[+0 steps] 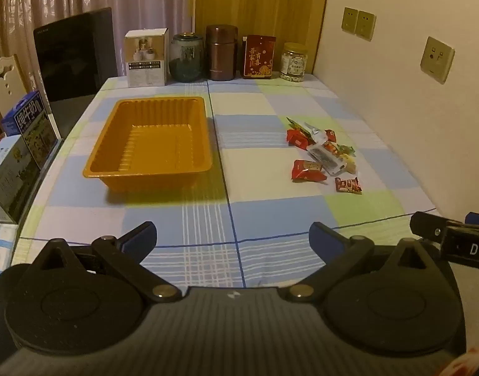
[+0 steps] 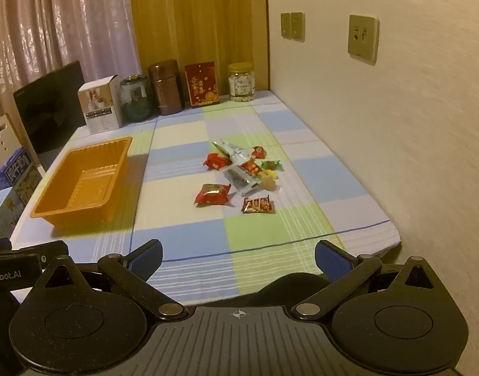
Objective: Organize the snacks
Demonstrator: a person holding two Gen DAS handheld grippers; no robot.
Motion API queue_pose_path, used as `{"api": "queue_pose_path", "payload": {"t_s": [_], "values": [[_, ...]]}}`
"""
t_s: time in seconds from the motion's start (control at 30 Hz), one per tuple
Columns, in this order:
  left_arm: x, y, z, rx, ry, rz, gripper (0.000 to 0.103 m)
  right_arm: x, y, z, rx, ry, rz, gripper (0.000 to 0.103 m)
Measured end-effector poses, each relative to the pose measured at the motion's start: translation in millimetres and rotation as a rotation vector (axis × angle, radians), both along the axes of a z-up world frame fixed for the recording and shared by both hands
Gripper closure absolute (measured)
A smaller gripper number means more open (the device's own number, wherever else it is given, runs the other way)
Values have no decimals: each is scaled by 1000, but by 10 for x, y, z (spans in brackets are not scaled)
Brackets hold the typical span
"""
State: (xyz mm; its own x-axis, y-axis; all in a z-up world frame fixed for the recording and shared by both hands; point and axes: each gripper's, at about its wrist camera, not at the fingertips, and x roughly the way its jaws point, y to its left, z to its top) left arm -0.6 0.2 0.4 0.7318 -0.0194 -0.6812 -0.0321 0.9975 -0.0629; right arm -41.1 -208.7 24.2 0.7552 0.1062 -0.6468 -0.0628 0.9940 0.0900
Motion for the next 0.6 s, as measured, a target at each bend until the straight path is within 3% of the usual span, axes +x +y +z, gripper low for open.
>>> {"api": "queue_pose_path", "payload": {"t_s": [0.6], "values": [[-9,12,-36,-6,-9,0,0,12,13,-39,0,-3,-1,0]]}}
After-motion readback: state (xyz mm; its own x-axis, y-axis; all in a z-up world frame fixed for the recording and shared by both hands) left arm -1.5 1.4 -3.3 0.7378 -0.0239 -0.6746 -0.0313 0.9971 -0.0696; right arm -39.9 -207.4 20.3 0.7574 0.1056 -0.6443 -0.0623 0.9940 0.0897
